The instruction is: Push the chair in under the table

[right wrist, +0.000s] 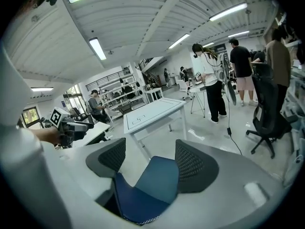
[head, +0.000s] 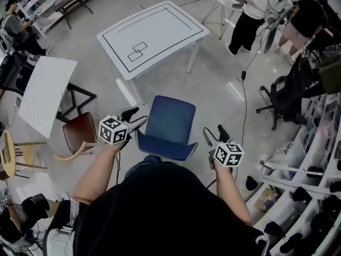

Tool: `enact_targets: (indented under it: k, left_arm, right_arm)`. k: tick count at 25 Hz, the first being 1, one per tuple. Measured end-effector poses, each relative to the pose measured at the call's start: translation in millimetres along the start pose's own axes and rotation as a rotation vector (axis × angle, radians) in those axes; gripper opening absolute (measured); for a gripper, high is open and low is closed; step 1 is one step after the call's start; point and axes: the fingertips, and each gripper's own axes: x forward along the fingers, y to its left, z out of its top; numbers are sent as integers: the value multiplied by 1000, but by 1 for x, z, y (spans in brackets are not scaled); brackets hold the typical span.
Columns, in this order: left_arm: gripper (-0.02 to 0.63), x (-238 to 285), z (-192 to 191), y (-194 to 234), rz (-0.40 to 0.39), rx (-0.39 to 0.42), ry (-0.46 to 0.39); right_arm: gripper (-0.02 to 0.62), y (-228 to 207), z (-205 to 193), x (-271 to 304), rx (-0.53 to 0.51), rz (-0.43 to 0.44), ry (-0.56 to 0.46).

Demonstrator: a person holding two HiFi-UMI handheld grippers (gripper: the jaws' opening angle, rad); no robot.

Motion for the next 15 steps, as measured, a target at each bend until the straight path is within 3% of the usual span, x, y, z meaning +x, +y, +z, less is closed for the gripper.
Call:
enact_targets:
  k: [8, 15]
  left_arm:
    - [359, 27, -62, 71, -33, -93, 180]
    - [360, 43, -120, 108, -63, -165, 293]
  right_arm:
    - [356, -18, -58, 54, 102, -111, 144]
    - [357, -29, -114, 69, 178, -195, 270]
